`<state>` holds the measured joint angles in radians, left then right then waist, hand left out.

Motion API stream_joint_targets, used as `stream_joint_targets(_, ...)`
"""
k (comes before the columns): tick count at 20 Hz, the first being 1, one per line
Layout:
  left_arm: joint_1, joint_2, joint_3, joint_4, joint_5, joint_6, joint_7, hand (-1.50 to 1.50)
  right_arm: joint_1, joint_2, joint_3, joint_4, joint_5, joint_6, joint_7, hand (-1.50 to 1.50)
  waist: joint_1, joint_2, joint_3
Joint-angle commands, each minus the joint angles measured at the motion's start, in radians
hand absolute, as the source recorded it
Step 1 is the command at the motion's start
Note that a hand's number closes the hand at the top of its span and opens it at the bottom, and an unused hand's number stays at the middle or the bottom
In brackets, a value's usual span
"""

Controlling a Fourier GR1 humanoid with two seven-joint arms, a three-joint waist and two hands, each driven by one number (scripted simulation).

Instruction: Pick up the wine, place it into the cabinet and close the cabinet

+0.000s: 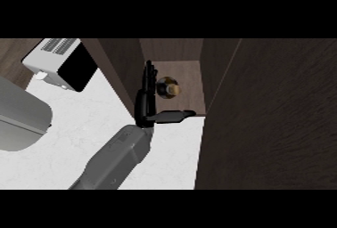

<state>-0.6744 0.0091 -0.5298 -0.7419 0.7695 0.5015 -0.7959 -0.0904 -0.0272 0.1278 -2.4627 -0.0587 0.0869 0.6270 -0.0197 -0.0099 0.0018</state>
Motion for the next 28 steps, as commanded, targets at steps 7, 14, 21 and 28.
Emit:
stream_joint_targets(7,0.282,0.031,-0.194,-0.517,-0.112,0.233,0.139,-1.50,0.097,-0.029,-0.049,-0.107,-0.069,0.029,0.007,-1.50,0.025,0.004,-0.001)
stream_joint_targets(14,0.501,0.086,-0.281,-0.777,-0.220,0.360,0.172,-1.50,0.039,0.007,0.020,-0.076,0.011,-0.018,0.024,-1.50,0.028,0.005,-0.002)
stream_joint_targets(21,0.650,0.213,-0.287,-1.039,-0.264,0.330,0.229,-1.50,0.074,-0.006,0.002,-0.042,-0.040,0.036,-0.021,-1.50,0.025,0.007,-0.001)
stream_joint_targets(28,0.732,0.313,-0.294,-1.118,-0.267,0.213,0.212,-1.50,0.147,-0.016,0.078,-0.140,-0.122,0.084,0.092,1.50,0.019,0.006,-0.002)
